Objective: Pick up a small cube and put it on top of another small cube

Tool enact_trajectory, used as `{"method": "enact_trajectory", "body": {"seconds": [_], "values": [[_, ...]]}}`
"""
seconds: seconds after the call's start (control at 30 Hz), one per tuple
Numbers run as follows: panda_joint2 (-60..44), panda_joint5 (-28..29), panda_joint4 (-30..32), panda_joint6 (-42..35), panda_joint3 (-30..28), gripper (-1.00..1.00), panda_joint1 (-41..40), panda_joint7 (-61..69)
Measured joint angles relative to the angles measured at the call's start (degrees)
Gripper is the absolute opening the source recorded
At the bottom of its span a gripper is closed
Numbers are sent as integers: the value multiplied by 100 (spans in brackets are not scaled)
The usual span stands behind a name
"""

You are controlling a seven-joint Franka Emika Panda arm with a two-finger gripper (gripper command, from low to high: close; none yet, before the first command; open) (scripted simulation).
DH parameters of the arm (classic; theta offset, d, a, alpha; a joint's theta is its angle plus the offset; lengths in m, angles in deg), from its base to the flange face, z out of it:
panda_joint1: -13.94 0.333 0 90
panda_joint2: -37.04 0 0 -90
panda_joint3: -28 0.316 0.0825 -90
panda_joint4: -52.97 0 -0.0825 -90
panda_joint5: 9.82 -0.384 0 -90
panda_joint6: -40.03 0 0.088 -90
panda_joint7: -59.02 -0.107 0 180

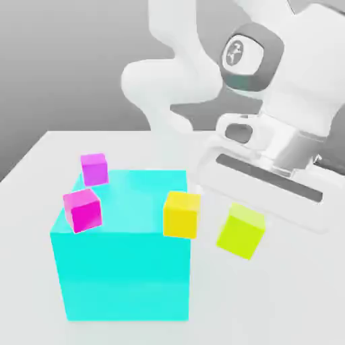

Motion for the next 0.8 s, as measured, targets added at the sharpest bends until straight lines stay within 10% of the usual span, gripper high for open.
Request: {"method": "enact_trajectory", "body": {"seconds": [0.53,0.7,0.73,0.8], "values": [[3484,-1533,1891,-1143,-2027,-100,-1572,-240],[3660,-1669,2675,-366,-2447,-100,-1785,-206],[3589,-1641,2821,-149,-2485,100,-1804,-205],[3589,-1642,2821,-149,-2485,100,-1804,-205]]}}
